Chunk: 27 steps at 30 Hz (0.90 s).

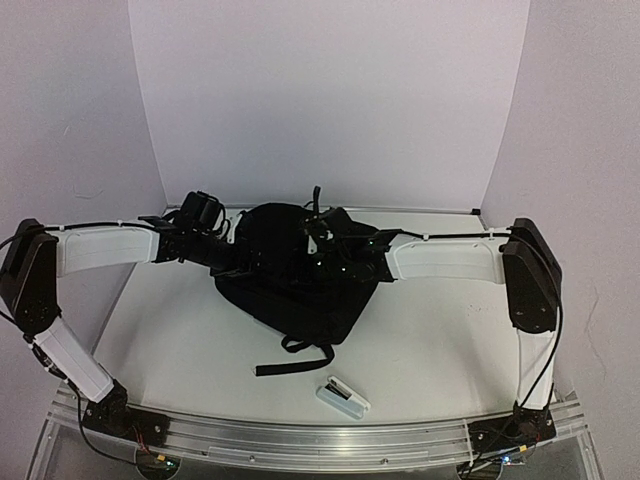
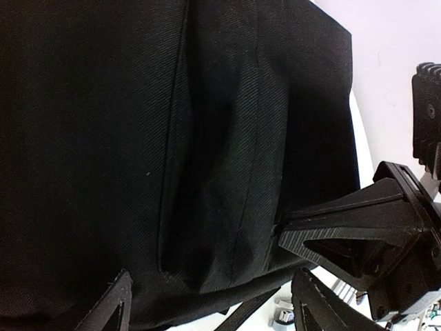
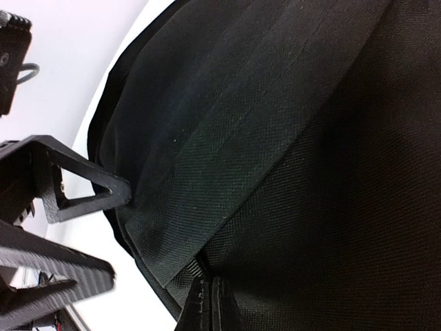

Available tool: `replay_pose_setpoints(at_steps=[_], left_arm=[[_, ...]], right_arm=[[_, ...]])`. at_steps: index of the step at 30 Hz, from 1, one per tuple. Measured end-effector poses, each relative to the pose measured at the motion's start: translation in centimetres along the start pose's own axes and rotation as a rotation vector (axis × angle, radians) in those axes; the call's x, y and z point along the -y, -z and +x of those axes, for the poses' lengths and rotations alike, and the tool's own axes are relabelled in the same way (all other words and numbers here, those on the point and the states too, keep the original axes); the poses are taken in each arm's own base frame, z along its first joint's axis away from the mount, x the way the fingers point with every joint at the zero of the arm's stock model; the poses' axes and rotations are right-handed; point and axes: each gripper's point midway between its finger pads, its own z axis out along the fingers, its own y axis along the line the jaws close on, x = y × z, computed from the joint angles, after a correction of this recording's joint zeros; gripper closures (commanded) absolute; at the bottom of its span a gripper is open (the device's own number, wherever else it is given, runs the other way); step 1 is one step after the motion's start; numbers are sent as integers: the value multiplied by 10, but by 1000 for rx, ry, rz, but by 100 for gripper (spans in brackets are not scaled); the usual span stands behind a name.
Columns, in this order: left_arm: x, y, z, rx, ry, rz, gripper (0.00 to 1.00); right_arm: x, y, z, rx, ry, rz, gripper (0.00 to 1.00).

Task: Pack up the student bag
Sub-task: Unzip the student bag.

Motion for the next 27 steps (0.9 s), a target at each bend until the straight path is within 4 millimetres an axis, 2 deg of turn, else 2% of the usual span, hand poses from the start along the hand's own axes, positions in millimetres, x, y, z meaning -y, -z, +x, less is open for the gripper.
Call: replay_pose_setpoints(at_steps=[6,14,16,20,27], left_arm=[[5,-8,-8,4,-32,-4,40],[3,-18,-15,0,-33,-19,49],[1,-22,-13,-10,-32,-22,57],[0,-25,-11,-16,-28,-32,82],[4,-27,-8,-22,-35,-21,98]], right_arm=[[5,0,-5,26,5,31,100],[9,3,-11,57,6,60,100],[9,3,-12,62,6,62,100],[12,5,-15,77,6,78,100],[19,14,-29,135,21,132,100]])
